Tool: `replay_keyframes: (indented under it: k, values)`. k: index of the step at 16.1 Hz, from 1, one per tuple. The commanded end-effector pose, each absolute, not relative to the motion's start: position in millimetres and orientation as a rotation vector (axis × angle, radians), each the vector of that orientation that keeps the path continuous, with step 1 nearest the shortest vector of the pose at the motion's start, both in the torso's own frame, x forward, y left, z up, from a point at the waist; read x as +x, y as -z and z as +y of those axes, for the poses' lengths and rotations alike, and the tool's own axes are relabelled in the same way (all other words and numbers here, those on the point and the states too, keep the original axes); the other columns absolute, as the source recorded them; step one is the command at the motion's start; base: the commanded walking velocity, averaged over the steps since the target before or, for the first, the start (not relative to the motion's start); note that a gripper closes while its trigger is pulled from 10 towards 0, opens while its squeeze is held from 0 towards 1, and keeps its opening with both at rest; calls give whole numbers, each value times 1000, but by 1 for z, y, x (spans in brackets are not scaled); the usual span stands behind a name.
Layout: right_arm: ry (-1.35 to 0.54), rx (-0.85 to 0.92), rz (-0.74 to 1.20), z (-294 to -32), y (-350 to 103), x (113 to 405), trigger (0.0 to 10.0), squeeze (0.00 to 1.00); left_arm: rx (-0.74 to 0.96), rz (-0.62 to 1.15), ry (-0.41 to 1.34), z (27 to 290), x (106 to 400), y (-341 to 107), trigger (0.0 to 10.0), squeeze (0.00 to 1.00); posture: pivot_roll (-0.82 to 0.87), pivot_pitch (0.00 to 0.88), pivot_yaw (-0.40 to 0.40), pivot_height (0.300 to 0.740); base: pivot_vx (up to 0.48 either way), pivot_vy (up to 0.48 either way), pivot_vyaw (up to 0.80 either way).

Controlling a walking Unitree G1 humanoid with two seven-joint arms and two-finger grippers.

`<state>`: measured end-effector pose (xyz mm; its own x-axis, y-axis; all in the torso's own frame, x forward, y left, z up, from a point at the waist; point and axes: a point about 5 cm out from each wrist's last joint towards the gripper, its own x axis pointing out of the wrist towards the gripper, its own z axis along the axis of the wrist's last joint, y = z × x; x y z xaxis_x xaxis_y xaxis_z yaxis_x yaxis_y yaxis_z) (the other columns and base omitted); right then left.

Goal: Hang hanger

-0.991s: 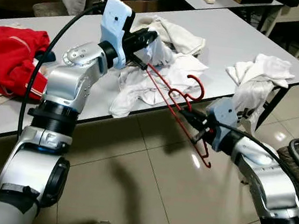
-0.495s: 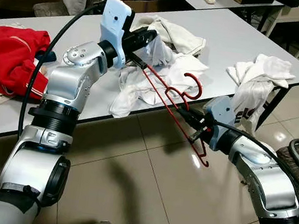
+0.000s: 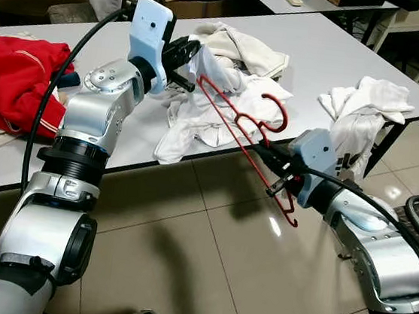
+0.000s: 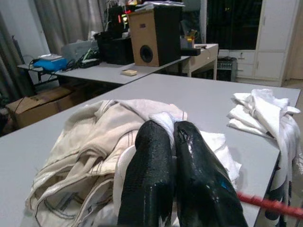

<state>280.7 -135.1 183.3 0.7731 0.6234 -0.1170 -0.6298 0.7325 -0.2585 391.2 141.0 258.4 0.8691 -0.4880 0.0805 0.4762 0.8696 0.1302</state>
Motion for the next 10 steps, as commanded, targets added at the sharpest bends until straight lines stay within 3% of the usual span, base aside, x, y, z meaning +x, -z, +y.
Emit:
replay_keyframes:
  k: [1,10]
  values:
    - [-678,-286,16,-138,-186,278,10000,0,120,-145,489,142,393,-270,0,0,-139,0,63,740,0,0,0]
    - [-738,-313,20,-129,-189,268,10000,0,116,-128,426,147,401,-263,0,0,-143,0,65,740,0,0,0]
